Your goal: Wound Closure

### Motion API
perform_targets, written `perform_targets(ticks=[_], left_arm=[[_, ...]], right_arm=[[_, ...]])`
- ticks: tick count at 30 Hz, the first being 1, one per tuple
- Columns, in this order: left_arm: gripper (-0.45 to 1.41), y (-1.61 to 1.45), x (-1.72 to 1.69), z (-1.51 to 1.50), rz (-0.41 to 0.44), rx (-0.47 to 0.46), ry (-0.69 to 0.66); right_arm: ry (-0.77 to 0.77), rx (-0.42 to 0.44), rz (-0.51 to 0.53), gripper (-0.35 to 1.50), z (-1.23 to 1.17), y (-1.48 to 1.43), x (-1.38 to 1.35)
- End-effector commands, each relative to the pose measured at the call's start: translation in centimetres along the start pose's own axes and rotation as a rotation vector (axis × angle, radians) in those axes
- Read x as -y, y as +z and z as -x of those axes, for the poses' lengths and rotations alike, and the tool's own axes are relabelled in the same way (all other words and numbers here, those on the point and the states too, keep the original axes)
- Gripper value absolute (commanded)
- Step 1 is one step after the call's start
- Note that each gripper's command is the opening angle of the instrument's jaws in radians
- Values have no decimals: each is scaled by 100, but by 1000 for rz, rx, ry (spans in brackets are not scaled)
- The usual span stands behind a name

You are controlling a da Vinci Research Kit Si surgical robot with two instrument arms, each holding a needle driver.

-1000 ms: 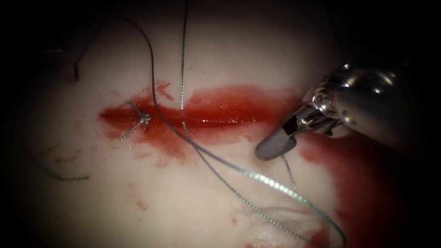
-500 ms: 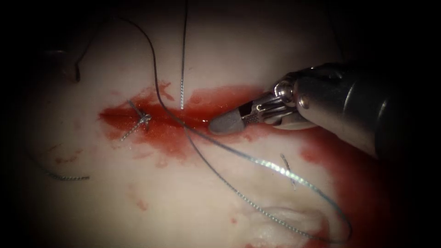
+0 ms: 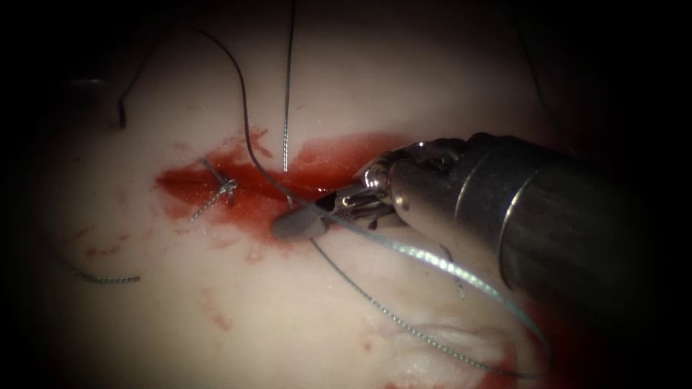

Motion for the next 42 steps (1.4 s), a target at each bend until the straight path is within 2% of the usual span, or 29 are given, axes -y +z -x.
perform_targets(ticks=[1,2,3,5,7,10,12,13,14,15,19,21,22,23,25,26,27,30,31,32,33,34,36,37,42], left_arm=[[-45,6,1,12,-2,6,4],[-45,6,2,12,-3,5,4],[-45,6,2,12,-3,5,4],[-45,6,2,12,-3,5,4],[-45,7,2,12,-3,5,4],[-45,7,3,11,-3,5,4],[-45,7,3,11,-4,5,4],[-45,7,3,11,-4,4,4],[-45,7,3,11,-4,4,4],[-45,7,3,11,-5,4,4],[-45,7,2,12,-5,4,4],[-45,7,2,11,-5,4,5],[-45,7,2,11,-5,4,5],[-45,7,2,12,-5,3,5],[-45,7,2,12,-6,3,5],[-45,7,2,12,-6,3,5],[-45,7,2,12,-6,3,5],[-45,7,2,12,-6,3,5],[-45,7,2,12,-6,3,5],[-45,7,3,11,-6,3,5],[-45,7,3,11,-6,3,5],[-45,7,3,11,-7,3,5],[-45,7,3,11,-7,3,5],[-45,7,3,11,-6,3,5],[-45,7,3,11,-7,2,5]], right_arm=[[-9,-1,1,101,-10,7,2],[-19,3,1,14,-9,8,0],[-38,6,-1,-35,-8,7,-1],[-72,20,-9,-35,-9,1,-1],[-73,86,-31,-35,-8,-12,0],[-78,213,-43,-35,7,-36,-2],[-50,313,-53,-35,21,-47,-4],[-44,386,-65,-35,28,-53,-5],[-42,507,-77,-35,40,-64,-6],[-50,577,-78,-35,54,-79,-8],[-76,689,-76,-35,76,-103,-9],[-105,771,-75,-35,88,-119,-10],[-105,771,-75,-35,88,-119,-10],[-131,830,-74,-35,96,-131,-12],[-148,849,-76,-35,100,-137,-13],[-194,898,-79,-35,110,-149,-16],[-204,912,-80,-35,111,-151,-17],[-230,901,-87,-35,111,-152,-16],[-238,878,-94,12,107,-152,-15],[-298,818,-133,74,99,-151,-13],[-334,701,-167,91,85,-151,-8],[-384,530,-174,93,64,-151,-1],[-404,413,-134,98,45,-150,7],[-455,274,-68,91,19,-144,17],[-343,150,93,88,-31,-117,28]])
